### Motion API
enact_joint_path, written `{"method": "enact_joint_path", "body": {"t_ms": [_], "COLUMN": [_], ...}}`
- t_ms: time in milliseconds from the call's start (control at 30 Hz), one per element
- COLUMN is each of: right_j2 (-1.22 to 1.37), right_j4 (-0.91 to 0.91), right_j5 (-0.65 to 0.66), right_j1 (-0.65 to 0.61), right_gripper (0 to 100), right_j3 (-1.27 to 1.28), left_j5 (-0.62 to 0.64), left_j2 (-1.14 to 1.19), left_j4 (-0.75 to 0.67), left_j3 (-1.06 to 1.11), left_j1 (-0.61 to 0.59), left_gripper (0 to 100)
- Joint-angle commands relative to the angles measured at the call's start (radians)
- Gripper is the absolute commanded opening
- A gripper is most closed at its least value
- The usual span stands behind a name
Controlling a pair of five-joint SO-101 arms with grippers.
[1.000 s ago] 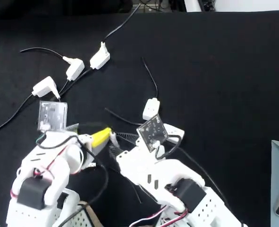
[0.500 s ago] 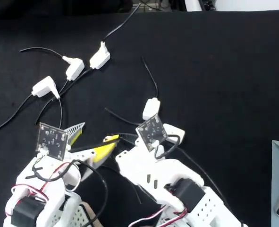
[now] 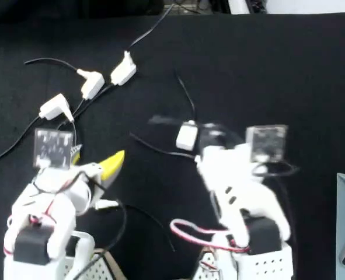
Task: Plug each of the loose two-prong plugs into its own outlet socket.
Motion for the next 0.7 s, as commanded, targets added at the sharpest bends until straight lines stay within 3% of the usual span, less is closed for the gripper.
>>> {"method": "enact_joint_path", "body": {"t_ms": [0,233,333,500,667], "right_j2": [-0.012,-0.013,-0.013,-0.013,-0.013], "right_j4": [-0.037,-0.130,-0.138,-0.138,-0.140], "right_j5": [0.012,0.002,0.002,0.002,0.002], "right_j1": [0.195,0.341,0.356,0.354,0.353], "right_gripper": [1.4,1.4,1.4,1.4,1.4], "right_j3": [-0.065,-0.062,-0.061,-0.054,-0.044], "left_j5": [-0.025,-0.068,-0.170,-0.373,-0.400], "left_j2": [0.308,0.721,0.888,1.142,1.315], "left_j4": [-0.023,-0.031,-0.087,-0.233,-0.425], "left_j3": [-0.213,-0.473,-0.527,-0.555,-0.555], "left_j1": [-0.005,0.111,0.180,0.251,0.300], "left_gripper": [33,34,34,33,33]}}
